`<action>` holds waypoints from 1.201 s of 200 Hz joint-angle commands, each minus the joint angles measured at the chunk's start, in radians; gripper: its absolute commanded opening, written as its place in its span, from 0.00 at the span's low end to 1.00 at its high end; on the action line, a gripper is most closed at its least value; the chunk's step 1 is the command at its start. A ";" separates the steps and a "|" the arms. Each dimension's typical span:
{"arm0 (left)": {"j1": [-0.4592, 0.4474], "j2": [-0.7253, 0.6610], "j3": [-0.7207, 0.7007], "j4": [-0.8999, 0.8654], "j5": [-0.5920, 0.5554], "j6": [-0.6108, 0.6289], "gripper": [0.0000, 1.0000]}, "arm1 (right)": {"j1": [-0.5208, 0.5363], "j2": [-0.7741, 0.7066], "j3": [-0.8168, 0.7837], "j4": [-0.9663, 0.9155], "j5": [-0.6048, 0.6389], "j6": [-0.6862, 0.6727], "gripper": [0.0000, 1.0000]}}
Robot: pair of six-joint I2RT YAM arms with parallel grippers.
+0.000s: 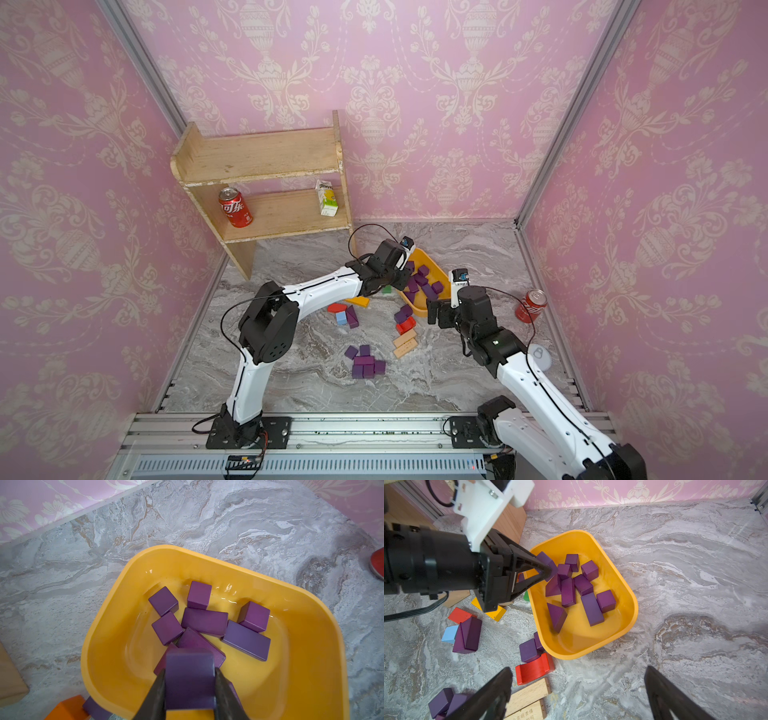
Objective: Pick purple bricks into the storage bin
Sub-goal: Place the building block in the storage box, then pick up the building block from the center of the board.
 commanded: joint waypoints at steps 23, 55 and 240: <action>0.009 0.048 0.077 -0.070 -0.082 0.042 0.24 | -0.005 -0.002 -0.016 0.015 0.015 0.018 1.00; 0.026 0.071 0.094 -0.080 -0.083 0.033 0.28 | -0.006 0.008 -0.015 0.014 0.012 0.019 1.00; 0.028 -0.553 -0.541 0.110 -0.325 0.105 0.99 | 0.066 0.161 0.016 0.156 -0.229 0.060 1.00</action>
